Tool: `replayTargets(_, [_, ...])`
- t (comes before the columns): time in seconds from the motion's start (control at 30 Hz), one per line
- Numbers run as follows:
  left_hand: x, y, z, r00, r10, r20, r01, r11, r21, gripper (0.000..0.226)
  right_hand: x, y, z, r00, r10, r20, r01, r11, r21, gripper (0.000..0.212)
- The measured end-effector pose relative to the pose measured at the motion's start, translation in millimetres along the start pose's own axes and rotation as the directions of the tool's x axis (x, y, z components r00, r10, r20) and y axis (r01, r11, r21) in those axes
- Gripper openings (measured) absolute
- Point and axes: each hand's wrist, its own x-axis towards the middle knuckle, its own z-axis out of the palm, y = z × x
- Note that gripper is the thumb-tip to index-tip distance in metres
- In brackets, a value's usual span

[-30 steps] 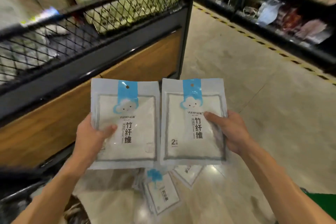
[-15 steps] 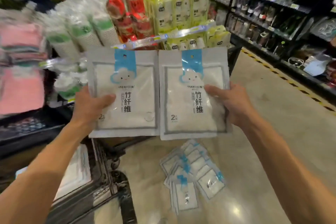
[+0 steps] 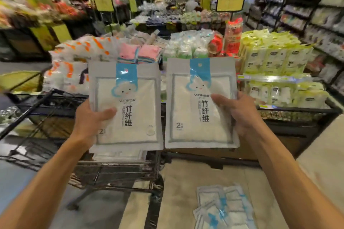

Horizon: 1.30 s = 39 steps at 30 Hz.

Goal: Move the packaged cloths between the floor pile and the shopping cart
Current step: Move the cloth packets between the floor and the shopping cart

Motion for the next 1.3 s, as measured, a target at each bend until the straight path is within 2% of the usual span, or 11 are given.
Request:
replayTargets(0.27, [-40.2,0.3,-114.0,0.988,0.017,-0.156,-0.018,1.000,-0.003,0.038,-19.1,-10.5,87.7,0.980,-0.038,0.195,0.043,0.999,-0.022,0.026])
replayTargets(0.53, [-45.7,-5.8,-219.9,0.986,0.047,-0.159,-0.055,0.997,-0.047,0.039,-46.7,-4.3,194.9,0.964,-0.048,0.262,0.059,0.998,-0.033,0.025])
replayTargets(0.73, [-38.2,-25.4,-303.4,0.997,0.004,-0.083,-0.011,0.996,-0.088,0.076,-73.2,14.1,269.7,0.959,-0.039,0.279,0.056,0.997,-0.053,0.016])
replayTargets(1.03, [6.6,-60.0,-364.4,0.987,-0.081,-0.139,0.068,0.993,-0.098,0.035,-68.7,36.7,339.1,0.960,0.035,0.279,-0.024,0.999,-0.045,0.019])
replayTargets(1.3, [72.7,-91.9,-368.4,0.981,-0.166,-0.102,0.155,0.981,-0.115,0.043,-8.3,65.4,382.8,0.968,0.088,0.237,-0.076,0.995,-0.060,0.020])
